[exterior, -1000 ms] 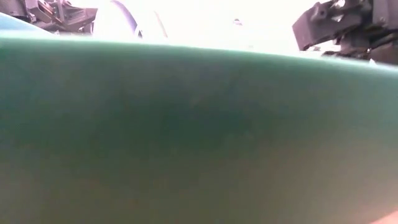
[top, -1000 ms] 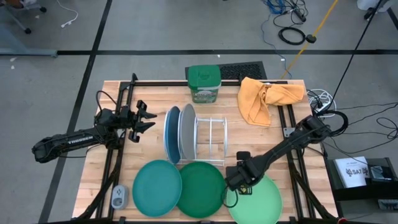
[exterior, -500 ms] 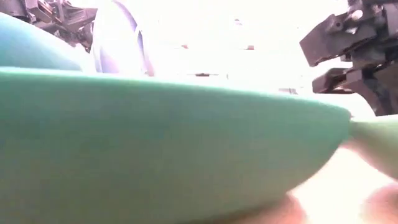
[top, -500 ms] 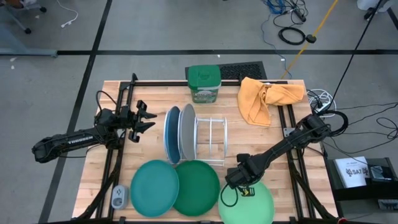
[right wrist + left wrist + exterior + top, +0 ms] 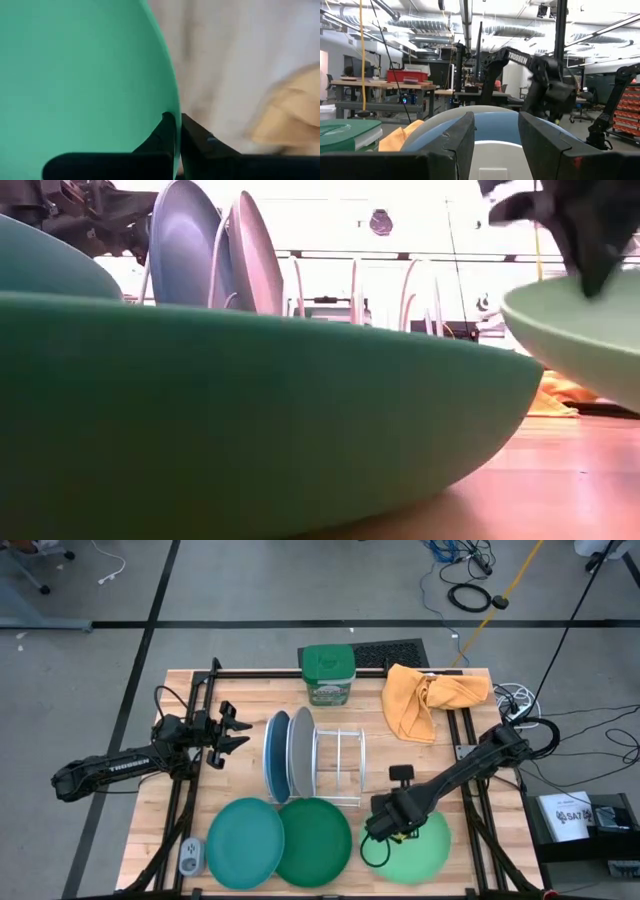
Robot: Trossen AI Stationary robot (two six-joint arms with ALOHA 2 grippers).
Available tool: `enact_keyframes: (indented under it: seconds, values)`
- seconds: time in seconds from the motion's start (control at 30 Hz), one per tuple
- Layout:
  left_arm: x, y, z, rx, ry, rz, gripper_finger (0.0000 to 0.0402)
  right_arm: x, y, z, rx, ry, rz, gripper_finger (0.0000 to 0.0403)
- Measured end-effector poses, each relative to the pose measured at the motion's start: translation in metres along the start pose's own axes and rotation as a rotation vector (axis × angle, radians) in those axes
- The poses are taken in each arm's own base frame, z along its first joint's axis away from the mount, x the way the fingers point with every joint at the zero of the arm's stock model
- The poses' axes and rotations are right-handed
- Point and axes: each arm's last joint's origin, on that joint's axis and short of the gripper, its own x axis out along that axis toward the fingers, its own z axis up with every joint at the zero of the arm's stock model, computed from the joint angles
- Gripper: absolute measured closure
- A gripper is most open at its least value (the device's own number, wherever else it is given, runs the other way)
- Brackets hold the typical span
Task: Sort dishes
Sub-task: Put the light green plate in the dish rack
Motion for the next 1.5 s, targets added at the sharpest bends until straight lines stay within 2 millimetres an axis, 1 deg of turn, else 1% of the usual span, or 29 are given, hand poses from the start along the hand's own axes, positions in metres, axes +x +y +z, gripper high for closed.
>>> enact_keyframes:
  seconds: [0.07,0.13,0.27,0.43,0.53,0.63,0.7,0.8,0.9,0.97,1.07,1.13,1.2,1.3,1.4,1.5]
  values:
    - [0.000,0.000,0.000,0.002,-0.004,-0.001,0.0248,-0.021,-0.005,-0.001,0.007,-0.047,-0.066,0.0402]
    - [0.000,0.000,0.001,0.005,-0.009,-0.002,0.0248,-0.040,-0.009,-0.001,0.004,-0.164,-0.095,0.0402]
    - [0.000,-0.001,0.006,0.033,-0.056,-0.010,0.0248,-0.083,-0.023,-0.007,0.034,-0.401,-0.216,0.0402]
    - [0.000,-0.003,0.010,0.054,-0.093,-0.018,0.0248,-0.123,-0.041,-0.021,0.007,-0.594,-0.341,0.0402]
    - [0.000,-0.003,0.010,0.055,-0.094,-0.019,0.0248,-0.142,-0.052,-0.032,-0.028,-0.679,-0.445,0.0402]
    - [-0.001,-0.003,0.010,0.056,-0.095,-0.019,0.0248,-0.158,-0.061,-0.038,-0.076,-0.756,-0.578,0.0402]
    - [0.000,-0.003,0.010,0.055,-0.094,-0.019,0.0248,-0.168,-0.068,-0.040,-0.115,-0.799,-0.662,0.0402]
    - [0.000,-0.003,0.010,0.042,-0.092,-0.020,0.0248,-0.183,-0.078,-0.036,-0.168,-0.850,-0.738,0.0403]
    - [0.000,-0.003,0.010,0.000,-0.092,-0.023,0.0248,-0.194,-0.087,-0.024,-0.247,-0.887,-0.798,0.0403]
    - [0.000,-0.003,0.010,-0.020,-0.090,-0.030,0.0248,-0.201,-0.093,-0.014,-0.324,-0.933,-0.804,0.0403]
    - [0.000,-0.003,0.010,-0.023,-0.086,-0.039,0.0248,-0.211,-0.105,-0.001,-0.431,-1.077,-0.766,0.0403]
    - [0.000,-0.003,0.010,-0.022,-0.086,-0.039,0.0248,-0.215,-0.114,0.005,-0.496,-1.156,-0.745,0.0403]
    - [0.000,-0.003,0.010,-0.020,-0.087,-0.039,0.0248,-0.214,-0.123,0.010,-0.556,-1.196,-0.720,0.0403]
    - [0.000,-0.003,0.010,-0.020,-0.088,-0.035,0.0248,-0.207,-0.142,0.013,-0.615,-1.224,-0.640,0.0403]
    - [0.000,-0.003,0.010,-0.023,-0.089,-0.032,0.0248,-0.199,-0.164,0.015,-0.647,-1.259,-0.531,0.0403]
    - [0.000,-0.003,0.010,-0.023,-0.090,-0.031,0.0248,-0.191,-0.186,0.018,-0.658,-1.276,-0.467,0.0403]
